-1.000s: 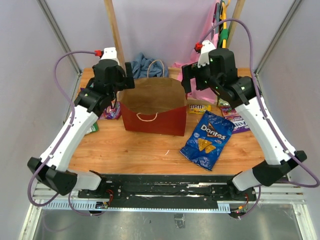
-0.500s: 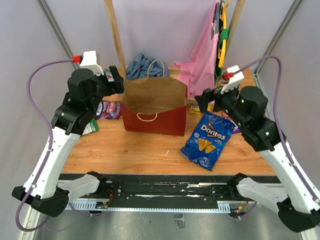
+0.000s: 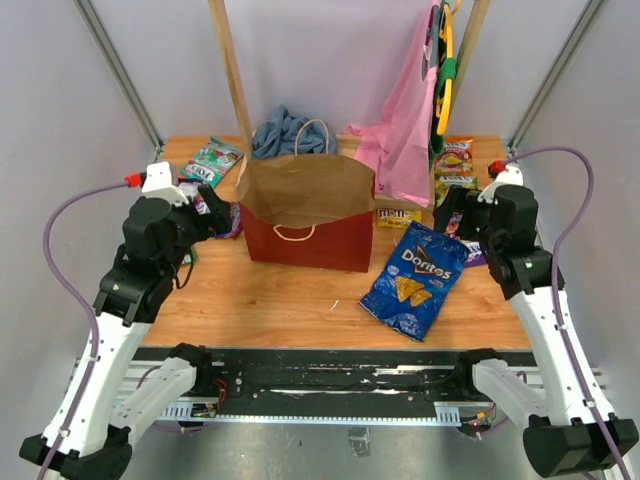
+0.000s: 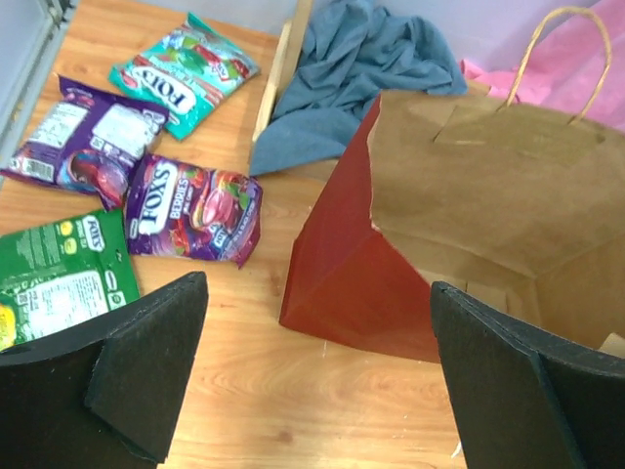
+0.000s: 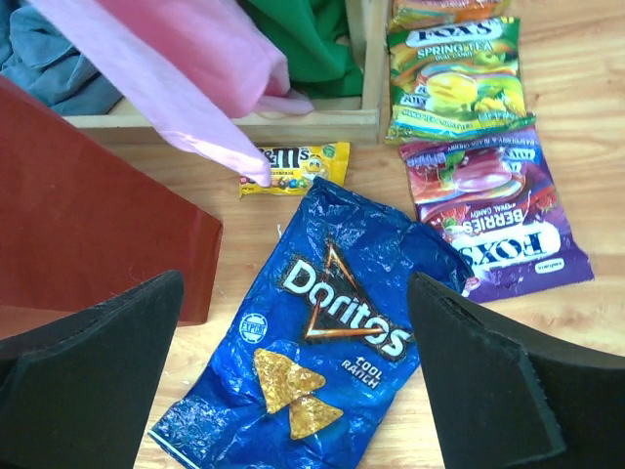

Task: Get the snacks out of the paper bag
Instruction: Reset both arms

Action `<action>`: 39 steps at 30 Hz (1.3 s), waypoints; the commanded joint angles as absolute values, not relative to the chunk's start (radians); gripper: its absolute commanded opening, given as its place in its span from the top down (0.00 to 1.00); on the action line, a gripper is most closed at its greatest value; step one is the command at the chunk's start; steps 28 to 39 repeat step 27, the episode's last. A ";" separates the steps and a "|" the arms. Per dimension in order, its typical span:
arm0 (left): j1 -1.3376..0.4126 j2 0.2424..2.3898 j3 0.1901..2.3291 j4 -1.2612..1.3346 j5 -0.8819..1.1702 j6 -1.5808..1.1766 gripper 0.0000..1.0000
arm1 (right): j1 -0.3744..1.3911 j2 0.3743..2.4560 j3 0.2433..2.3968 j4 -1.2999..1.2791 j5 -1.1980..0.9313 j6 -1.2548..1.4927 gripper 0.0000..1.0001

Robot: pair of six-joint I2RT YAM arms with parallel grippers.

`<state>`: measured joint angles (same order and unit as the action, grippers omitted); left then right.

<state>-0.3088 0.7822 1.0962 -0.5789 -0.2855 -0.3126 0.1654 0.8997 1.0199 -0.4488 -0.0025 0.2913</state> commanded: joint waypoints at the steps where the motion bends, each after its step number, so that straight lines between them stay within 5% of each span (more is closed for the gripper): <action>1: -0.301 0.749 0.972 -0.514 -0.275 -0.364 0.00 | 0.113 0.858 0.972 -0.459 -0.058 0.362 0.02; 9: -0.301 0.564 0.739 -0.425 -0.326 -0.497 0.00 | 0.114 0.849 0.846 -0.413 -0.066 0.475 0.02; 39: -0.300 0.610 0.779 -0.446 -0.321 -0.469 0.01 | 0.113 0.849 0.747 -0.282 -0.050 0.425 0.02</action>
